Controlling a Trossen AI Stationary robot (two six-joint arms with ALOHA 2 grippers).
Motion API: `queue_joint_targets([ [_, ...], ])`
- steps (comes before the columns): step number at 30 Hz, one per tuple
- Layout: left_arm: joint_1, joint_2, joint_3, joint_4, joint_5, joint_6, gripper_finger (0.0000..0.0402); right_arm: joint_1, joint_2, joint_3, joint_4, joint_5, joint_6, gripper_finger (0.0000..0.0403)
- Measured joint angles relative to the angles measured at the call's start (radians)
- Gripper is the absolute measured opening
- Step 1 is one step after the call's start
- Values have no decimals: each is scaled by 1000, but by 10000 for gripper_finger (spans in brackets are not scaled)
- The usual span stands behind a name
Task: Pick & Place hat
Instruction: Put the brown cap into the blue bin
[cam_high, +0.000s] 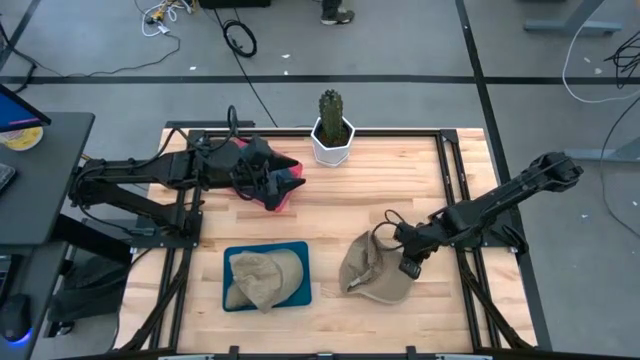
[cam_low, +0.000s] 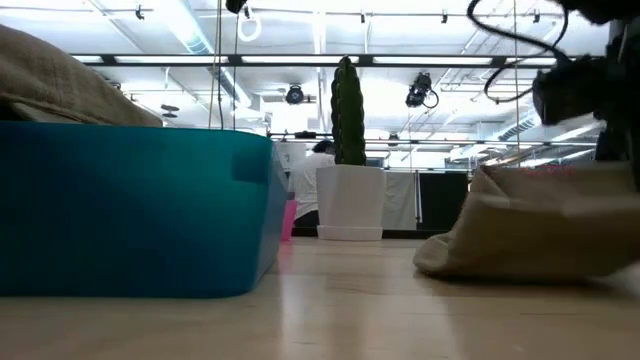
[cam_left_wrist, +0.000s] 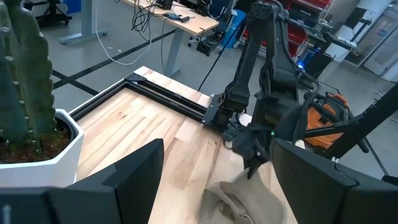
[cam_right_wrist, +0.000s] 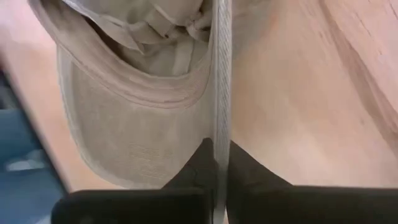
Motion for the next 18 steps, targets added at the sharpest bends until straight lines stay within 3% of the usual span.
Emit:
queue_joint_targets([
  [10,-4,0,0,1,1,28,298,0,-267,33,38,-66,54,6],
  [18,-46,0,0,58,3,208,298,-6,-407,43,300,-74,112,6],
])
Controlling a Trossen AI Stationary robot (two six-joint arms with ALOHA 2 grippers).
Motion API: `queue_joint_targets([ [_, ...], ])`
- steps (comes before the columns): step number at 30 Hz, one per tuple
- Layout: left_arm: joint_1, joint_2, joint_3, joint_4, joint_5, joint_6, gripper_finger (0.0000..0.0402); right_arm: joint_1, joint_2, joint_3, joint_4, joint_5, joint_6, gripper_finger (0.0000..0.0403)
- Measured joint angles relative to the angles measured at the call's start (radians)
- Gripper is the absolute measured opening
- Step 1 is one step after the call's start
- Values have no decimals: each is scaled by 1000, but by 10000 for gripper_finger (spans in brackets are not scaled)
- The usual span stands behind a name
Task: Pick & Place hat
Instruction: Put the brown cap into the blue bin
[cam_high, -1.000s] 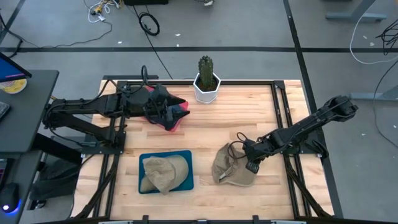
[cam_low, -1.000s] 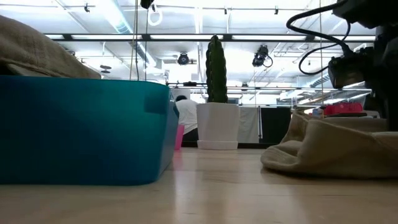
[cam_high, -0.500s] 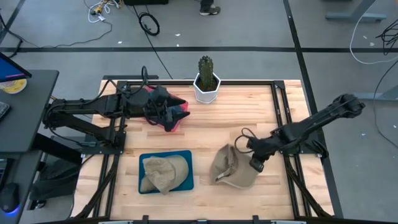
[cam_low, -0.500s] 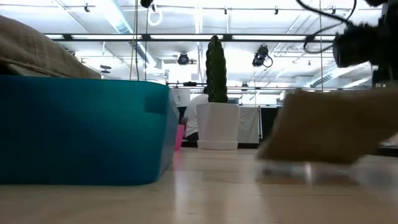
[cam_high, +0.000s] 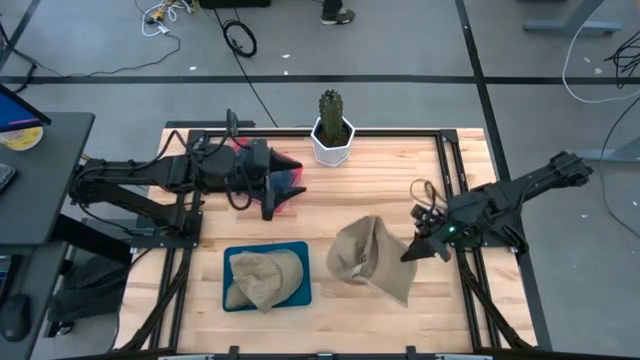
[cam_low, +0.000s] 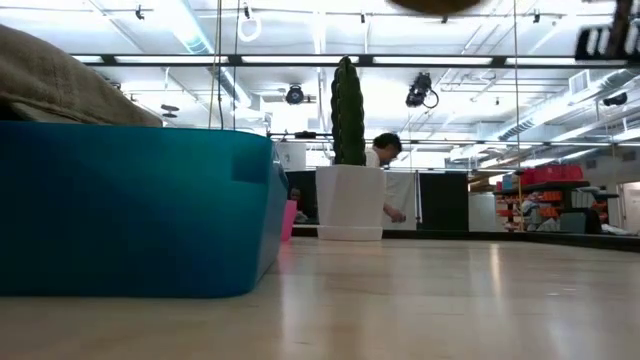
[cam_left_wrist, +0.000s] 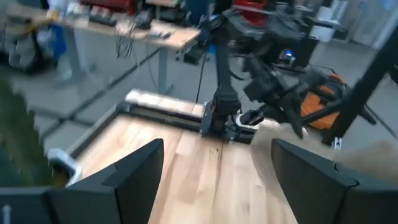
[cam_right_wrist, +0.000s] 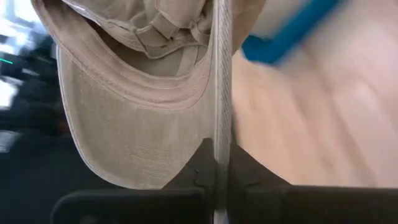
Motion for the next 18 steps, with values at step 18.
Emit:
queue_joint_targets([
  [18,-138,30,1,345,43,506,298,-105,-13,0,658,-90,133,6],
])
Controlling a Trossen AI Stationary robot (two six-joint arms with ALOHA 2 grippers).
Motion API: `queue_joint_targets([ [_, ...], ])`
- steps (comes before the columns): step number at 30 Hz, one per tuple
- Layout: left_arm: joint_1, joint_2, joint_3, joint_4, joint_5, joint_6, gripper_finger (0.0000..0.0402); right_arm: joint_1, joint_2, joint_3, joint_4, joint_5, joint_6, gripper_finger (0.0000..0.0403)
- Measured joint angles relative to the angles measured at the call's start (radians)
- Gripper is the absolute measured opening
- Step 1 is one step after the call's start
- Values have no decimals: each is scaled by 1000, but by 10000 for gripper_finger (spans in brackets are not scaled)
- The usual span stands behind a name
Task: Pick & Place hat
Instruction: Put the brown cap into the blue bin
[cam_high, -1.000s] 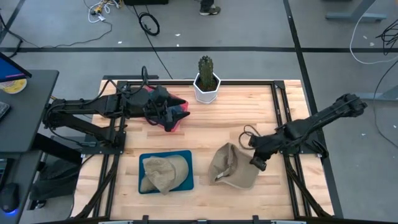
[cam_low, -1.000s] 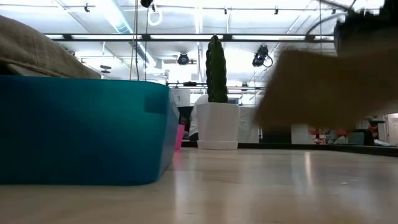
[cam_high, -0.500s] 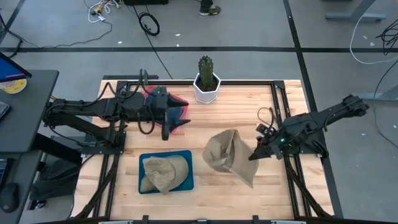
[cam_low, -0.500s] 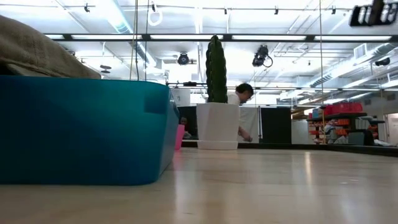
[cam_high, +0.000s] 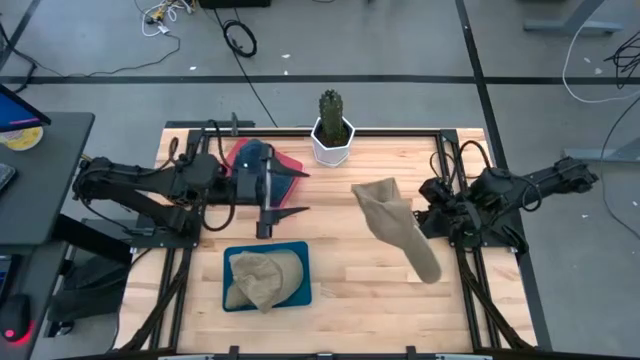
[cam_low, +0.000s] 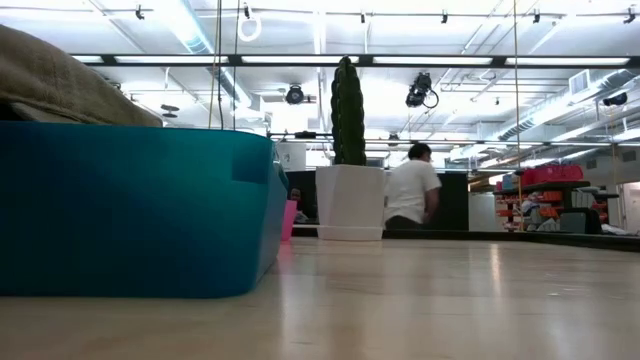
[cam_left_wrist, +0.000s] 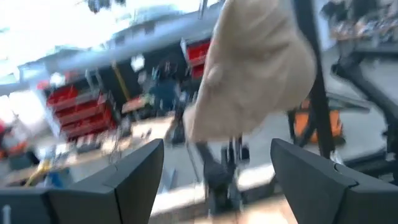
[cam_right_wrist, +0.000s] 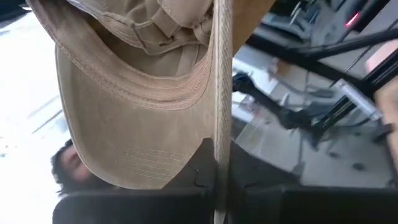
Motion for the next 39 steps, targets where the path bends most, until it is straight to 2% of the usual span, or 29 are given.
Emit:
queue_joint_targets([
  [6,9,66,0,93,38,65,298,-15,49,0,58,-98,106,6],
  [10,26,106,0,141,49,49,298,-15,92,0,75,-128,128,6],
  [16,42,142,1,198,218,-34,298,-15,134,0,107,-135,122,6],
  [21,42,147,-1,197,302,-100,298,-15,145,0,134,-135,120,6],
  [28,42,148,0,243,303,-120,297,-15,151,0,134,-135,120,6],
  [39,42,230,0,326,328,-169,297,-15,190,0,174,-135,119,6],
])
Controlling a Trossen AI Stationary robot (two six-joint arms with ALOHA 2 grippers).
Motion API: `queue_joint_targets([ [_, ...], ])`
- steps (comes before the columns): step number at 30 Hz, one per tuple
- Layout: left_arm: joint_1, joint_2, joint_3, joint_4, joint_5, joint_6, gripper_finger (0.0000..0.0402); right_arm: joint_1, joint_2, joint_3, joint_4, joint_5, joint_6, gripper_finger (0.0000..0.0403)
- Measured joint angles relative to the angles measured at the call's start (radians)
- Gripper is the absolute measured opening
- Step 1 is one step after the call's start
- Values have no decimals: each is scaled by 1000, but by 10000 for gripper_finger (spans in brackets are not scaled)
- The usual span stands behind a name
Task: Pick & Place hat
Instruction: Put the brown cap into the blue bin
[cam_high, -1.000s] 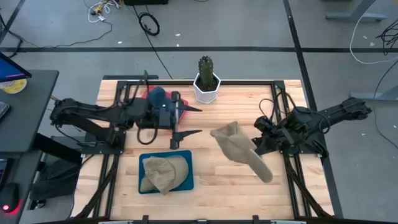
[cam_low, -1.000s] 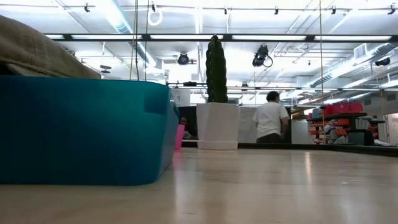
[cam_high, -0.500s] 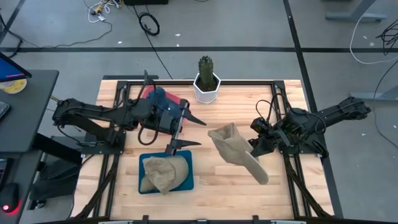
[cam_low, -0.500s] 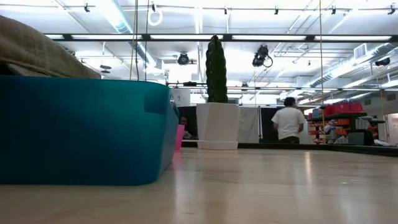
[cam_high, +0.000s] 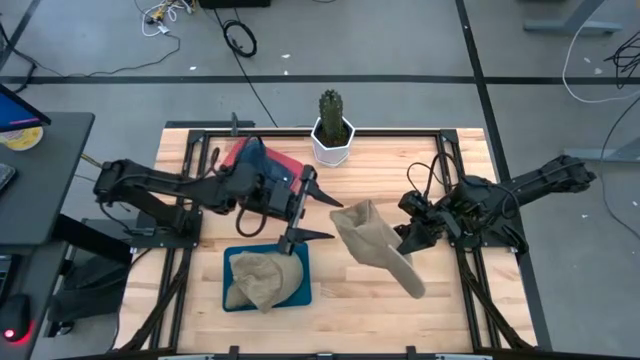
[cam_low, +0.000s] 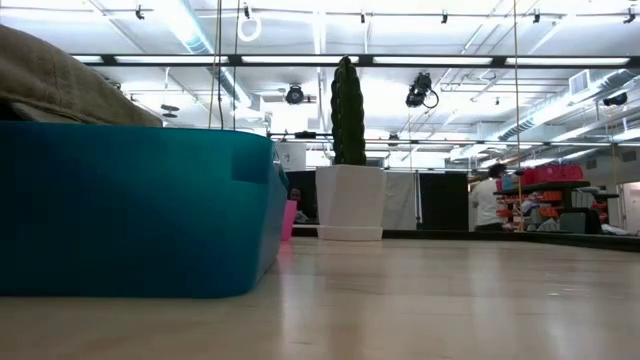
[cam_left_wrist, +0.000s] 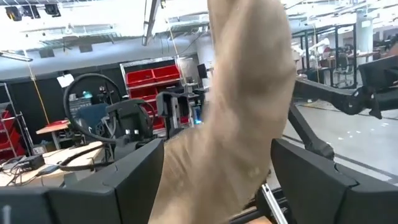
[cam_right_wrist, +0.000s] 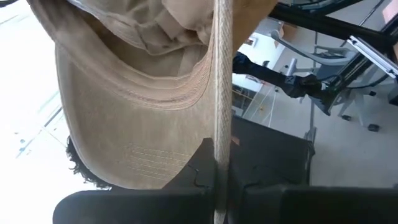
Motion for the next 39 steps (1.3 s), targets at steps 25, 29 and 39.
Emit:
queue_joint_targets([
  [25,0,31,0,98,82,-75,145,-59,21,0,4,0,-26,6],
  [29,0,31,0,98,82,-74,75,-60,21,0,3,0,-29,6],
  [39,8,31,0,96,83,-49,25,-60,21,0,2,16,-13,36],
])
